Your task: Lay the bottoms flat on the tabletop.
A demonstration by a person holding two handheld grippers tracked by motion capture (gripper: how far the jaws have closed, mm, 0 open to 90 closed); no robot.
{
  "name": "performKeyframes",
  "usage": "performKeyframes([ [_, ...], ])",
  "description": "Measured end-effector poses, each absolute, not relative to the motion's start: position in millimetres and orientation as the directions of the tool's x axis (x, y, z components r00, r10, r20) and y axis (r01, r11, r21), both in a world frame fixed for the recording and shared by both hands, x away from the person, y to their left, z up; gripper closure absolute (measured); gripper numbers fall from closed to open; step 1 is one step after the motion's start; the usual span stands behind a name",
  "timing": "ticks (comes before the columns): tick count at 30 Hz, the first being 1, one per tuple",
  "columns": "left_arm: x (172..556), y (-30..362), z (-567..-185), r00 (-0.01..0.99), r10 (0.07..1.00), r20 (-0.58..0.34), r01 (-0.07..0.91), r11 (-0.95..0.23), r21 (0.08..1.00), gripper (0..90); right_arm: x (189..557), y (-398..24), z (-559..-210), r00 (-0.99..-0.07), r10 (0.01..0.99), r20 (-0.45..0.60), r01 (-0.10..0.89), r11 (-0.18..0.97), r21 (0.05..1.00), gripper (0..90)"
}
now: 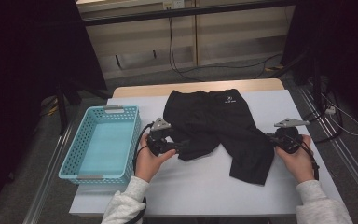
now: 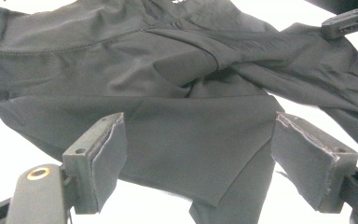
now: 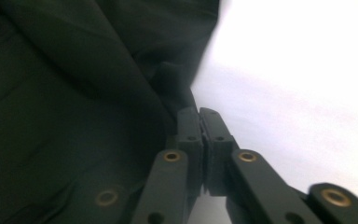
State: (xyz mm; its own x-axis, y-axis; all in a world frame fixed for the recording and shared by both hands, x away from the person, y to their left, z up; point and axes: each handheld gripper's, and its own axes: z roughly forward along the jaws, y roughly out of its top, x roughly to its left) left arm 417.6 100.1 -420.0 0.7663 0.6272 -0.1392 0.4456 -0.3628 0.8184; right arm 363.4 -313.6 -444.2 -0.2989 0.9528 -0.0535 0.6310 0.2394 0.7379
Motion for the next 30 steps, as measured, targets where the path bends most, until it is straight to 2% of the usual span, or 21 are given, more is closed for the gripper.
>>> performKeyframes([
  [8, 418, 101, -419, 0.767, 0.626, -0.139, 0.443, -0.361, 0.821, 19.0, 356, -292, -436, -0.368, 0.925, -0.091, 0.587, 0.307, 0.749, 63.1],
  [15, 417, 101, -418, 0.766, 0.628, -0.140, 0.446, -0.361, 0.819, 19.0, 351, -263, -430, -0.463, 0.886, -0.022, 0.547, 0.305, 0.779, 45.1],
  [17, 417, 101, -418, 0.766, 0.628, -0.135, 0.442, -0.363, 0.820, 19.0, 350, -252, -433, -0.500, 0.866, 0.007, 0.547, 0.309, 0.778, 44.8],
  [23, 417, 101, -418, 0.769, 0.625, -0.133, 0.438, -0.363, 0.823, 19.0, 348, -222, -441, -0.588, 0.809, -0.004, 0.529, 0.389, 0.754, 49.2],
  [26, 417, 100, -418, 0.769, 0.625, -0.134, 0.439, -0.363, 0.822, 19.0, 348, -214, -448, -0.585, 0.811, -0.006, 0.545, 0.398, 0.737, 50.6],
  [30, 418, 99, -419, 0.768, 0.626, -0.133, 0.441, -0.367, 0.819, 18.9, 349, -208, -457, -0.584, 0.809, -0.058, 0.549, 0.447, 0.707, 59.3],
])
